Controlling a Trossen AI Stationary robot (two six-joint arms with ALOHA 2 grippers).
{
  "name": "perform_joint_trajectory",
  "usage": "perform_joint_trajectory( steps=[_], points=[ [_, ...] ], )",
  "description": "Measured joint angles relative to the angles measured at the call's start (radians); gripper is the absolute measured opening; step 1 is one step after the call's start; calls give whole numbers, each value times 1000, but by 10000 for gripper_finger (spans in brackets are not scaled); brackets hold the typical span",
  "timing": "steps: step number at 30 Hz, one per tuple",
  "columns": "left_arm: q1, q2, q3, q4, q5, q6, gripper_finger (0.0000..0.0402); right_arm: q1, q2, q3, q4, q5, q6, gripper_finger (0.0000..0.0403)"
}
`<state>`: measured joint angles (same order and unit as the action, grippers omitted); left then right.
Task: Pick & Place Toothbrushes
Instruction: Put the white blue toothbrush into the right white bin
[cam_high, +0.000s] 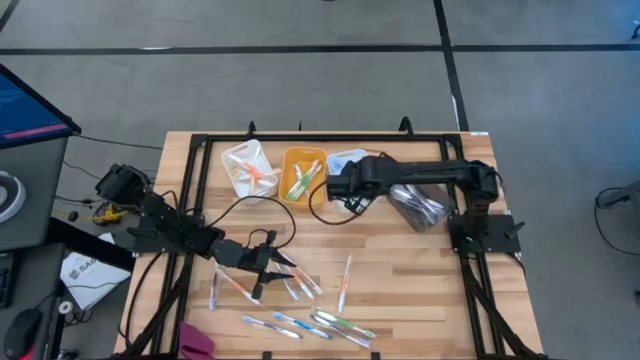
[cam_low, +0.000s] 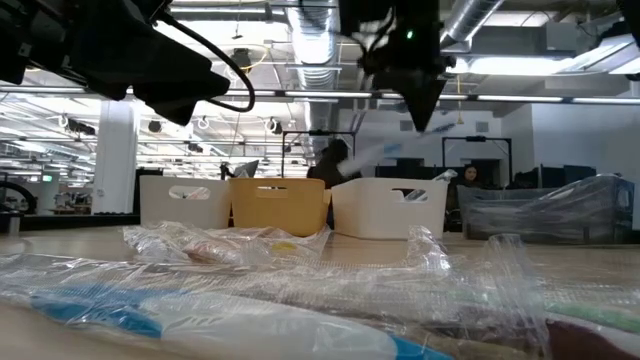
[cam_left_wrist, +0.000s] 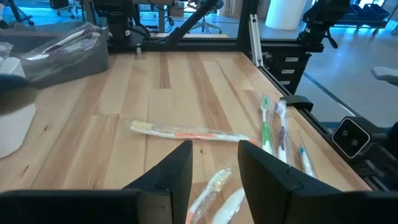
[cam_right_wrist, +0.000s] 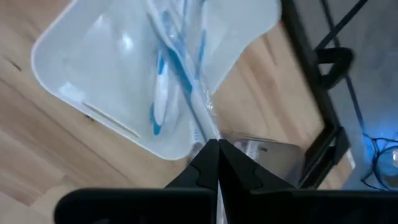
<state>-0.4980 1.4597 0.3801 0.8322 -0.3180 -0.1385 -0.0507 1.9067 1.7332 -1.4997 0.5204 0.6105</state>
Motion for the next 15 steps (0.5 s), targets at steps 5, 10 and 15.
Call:
perform_joint_trajectory(
  steps=[5, 10, 15],
  points=[
    [-1, 0, 0, -2, 4, -8, 123, -45, 70, 0, 7, -27, -39, 0],
    [-1, 0, 0, -2, 10, -9, 123, -103, 115, 0, 48, -54, -80, 0],
    [-1, 0, 0, -2, 10, -9, 123, -138, 131, 0, 102, -55, -116, 0]
  ],
)
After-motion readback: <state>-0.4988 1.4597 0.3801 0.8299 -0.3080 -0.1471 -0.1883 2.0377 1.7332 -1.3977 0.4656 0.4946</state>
